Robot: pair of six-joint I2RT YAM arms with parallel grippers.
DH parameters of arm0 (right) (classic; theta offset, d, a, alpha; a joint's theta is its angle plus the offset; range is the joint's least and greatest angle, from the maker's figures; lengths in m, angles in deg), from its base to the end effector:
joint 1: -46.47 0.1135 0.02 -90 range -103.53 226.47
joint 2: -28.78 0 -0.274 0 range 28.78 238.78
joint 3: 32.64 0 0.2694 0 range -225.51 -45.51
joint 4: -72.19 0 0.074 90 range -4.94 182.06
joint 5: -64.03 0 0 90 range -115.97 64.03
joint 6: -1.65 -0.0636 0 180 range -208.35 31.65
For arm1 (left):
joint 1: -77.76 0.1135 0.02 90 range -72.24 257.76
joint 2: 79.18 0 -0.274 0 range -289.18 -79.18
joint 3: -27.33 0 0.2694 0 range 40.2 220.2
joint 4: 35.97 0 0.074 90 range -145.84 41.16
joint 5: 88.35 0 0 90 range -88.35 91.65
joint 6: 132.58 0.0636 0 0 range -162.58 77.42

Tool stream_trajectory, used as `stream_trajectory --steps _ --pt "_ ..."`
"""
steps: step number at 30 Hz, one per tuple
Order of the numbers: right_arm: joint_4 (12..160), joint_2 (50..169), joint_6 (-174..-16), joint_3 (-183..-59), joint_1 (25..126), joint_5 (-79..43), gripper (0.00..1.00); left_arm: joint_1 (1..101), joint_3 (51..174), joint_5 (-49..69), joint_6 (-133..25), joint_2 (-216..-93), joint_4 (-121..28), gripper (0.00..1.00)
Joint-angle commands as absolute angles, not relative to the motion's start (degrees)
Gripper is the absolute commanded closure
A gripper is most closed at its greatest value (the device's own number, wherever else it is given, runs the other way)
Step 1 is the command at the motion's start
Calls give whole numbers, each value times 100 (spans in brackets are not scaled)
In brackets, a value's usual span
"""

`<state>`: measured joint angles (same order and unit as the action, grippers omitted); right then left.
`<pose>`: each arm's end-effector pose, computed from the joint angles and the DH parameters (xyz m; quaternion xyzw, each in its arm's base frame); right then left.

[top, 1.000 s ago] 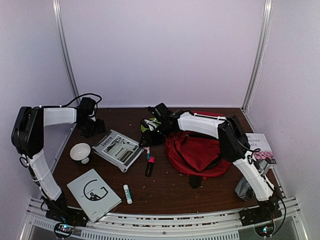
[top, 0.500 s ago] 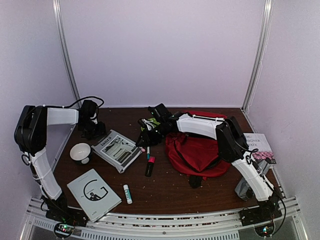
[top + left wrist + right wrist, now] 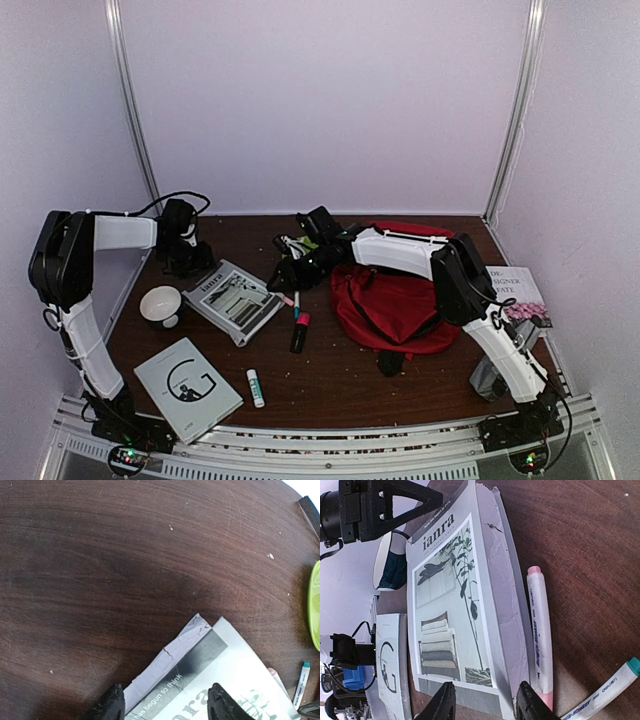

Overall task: Pack the student bag
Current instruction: Pick up the book from the center of the board.

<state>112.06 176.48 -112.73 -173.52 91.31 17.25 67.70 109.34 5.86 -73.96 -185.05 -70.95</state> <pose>0.3959 0.4551 0.1404 -0.2872 0.8262 0.4766 0.0879 0.4053 -0.0766 0.1505 -0.1684 0.9478 -0.1281 0.2385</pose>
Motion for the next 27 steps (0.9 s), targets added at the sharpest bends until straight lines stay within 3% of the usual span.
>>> stream_trajectory --steps 1,8,15,17,21,27 --pt "11412 17693 -11235 -17500 9215 1278 56 6810 11007 719 -7307 -18527 -6862 41" --pt "11309 17699 -11552 -17398 9272 1383 57 6814 11025 876 -7286 -18557 -6862 42" --pt "10897 17766 -11757 -17296 9286 1917 83 6809 11008 931 -7282 -18563 -6842 44" --pt "10828 17741 -11806 -17263 9282 1971 85 6810 10999 954 -7286 -18568 -6827 45" --pt "10929 17716 -11769 -17275 9283 1824 66 6814 10973 1031 -7309 -18599 -6746 46" --pt "11144 17581 -11828 -16918 9291 1473 59 6809 10913 1133 -7362 -18591 -6664 48"
